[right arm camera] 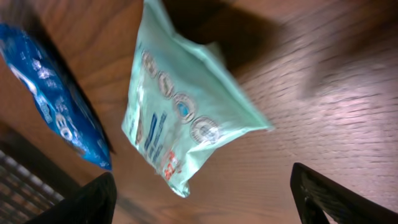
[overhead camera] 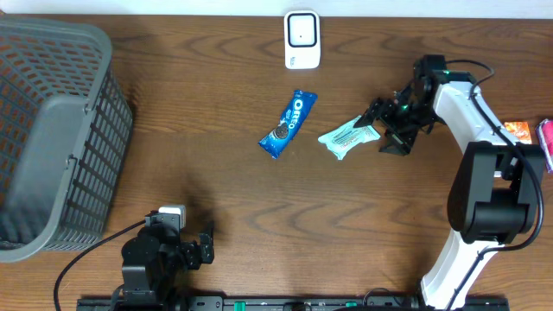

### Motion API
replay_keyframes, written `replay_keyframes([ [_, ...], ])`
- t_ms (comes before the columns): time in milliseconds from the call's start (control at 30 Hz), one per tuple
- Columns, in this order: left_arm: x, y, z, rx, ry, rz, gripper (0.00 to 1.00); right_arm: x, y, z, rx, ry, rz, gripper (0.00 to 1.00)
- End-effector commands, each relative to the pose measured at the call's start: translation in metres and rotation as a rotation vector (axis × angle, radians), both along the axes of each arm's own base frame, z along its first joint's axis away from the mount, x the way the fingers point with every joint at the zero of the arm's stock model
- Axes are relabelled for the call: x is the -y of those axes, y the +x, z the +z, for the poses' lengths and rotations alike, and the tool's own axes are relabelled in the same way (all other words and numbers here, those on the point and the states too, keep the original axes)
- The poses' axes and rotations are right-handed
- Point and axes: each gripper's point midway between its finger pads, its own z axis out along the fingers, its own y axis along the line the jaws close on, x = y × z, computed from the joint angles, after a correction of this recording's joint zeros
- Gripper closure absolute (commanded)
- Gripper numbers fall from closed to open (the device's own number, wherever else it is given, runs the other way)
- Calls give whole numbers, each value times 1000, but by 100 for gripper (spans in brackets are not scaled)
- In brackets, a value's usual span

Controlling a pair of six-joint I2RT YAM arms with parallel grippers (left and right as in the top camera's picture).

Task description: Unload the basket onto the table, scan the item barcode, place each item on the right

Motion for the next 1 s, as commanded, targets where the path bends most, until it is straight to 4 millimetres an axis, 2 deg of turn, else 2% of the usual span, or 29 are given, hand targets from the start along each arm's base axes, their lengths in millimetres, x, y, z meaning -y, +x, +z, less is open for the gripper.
replay_keyframes([
  [0, 3, -3, -4, -15, 6, -23, 2, -7, -1, 1, -5, -4, -31, 14],
  [200, 3, -3, -4, -15, 6, -23, 2, -37, 2, -29, -8, 14, -142, 13],
  [333, 3, -3, -4, -15, 6, -23, 2, -47, 10, -44, 80, 17, -127, 20],
  [367, 3, -3, -4, -15, 6, -23, 2, -48, 10, -47, 93, 14, -122, 27],
  [400, 3, -3, -4, -15, 6, -23, 2, -49, 11, -50, 102, 10, -119, 42],
  [433, 3, -3, -4, -15, 6, -23, 2, -49, 10, -50, 101, 7, -120, 45],
  [467, 3, -3, -4, -15, 6, -23, 2, -48, 10, -50, 102, 7, -119, 73],
  [500, 3, -3, -4, -15, 6, -23, 2, -48, 11, -50, 102, 8, -121, 94],
  [533, 3, -3, -4, -15, 6, -23, 2, -48, 11, -50, 101, 11, -121, 99],
  [633, 3, -3, -4, -15, 6, -23, 2, -52, 15, -45, 120, 33, -116, 99],
  [700, 3, -3, -4, -15, 6, -23, 2, -61, 29, -32, 207, 86, -59, 99],
  [767, 3, -3, -4, -15, 6, -23, 2, -77, 49, -5, 338, 185, 17, 99],
  [867, 3, -3, -4, -15, 6, -23, 2, -83, 78, 25, 464, 217, 34, 99],
  [933, 3, -3, -4, -15, 6, -23, 2, -88, 116, 70, 634, 249, 16, 99],
  [967, 3, -3, -4, -15, 6, -23, 2, -89, 126, 82, 677, 262, 4, 99],
])
